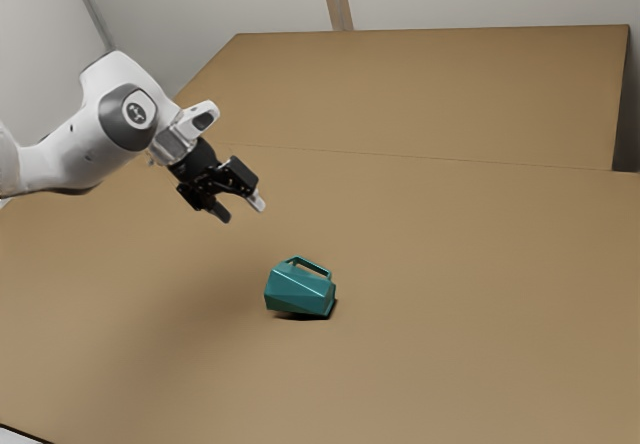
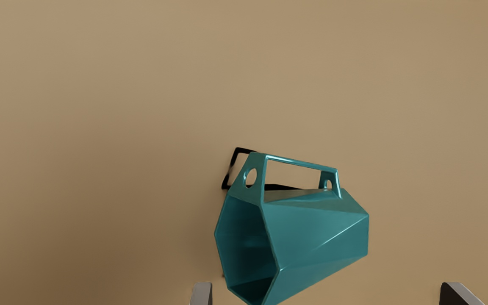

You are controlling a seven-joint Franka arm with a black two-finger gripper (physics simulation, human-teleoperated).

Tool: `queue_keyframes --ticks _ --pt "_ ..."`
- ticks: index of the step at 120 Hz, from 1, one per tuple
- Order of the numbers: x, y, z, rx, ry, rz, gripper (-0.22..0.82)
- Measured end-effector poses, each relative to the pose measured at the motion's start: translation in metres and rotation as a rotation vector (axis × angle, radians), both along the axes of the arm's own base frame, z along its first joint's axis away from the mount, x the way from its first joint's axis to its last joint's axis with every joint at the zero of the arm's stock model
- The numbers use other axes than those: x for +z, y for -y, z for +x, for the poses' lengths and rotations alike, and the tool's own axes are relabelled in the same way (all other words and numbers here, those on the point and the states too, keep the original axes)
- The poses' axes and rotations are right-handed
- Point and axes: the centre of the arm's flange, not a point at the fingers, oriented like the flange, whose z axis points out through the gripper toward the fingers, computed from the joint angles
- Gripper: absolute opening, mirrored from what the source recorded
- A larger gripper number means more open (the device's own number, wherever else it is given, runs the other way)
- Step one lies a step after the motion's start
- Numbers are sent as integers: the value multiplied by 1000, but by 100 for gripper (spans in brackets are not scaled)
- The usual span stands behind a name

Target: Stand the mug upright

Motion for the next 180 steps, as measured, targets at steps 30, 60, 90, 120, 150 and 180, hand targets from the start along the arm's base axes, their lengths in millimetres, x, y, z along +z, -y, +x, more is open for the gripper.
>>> queue_keyframes --ticks 30,60,90,120,150,180 --pt "-42 -21 -15 89 43 -170 58" --pt "-75 -22 -31 119 87 -301 58" --pt "-113 -18 -48 121 101 -384 58" --pt "-142 -20 -55 113 125 -424 58" --pt "-154 -14 -55 63 165 -442 58" --pt "-155 1 -54 8 201 -451 58"
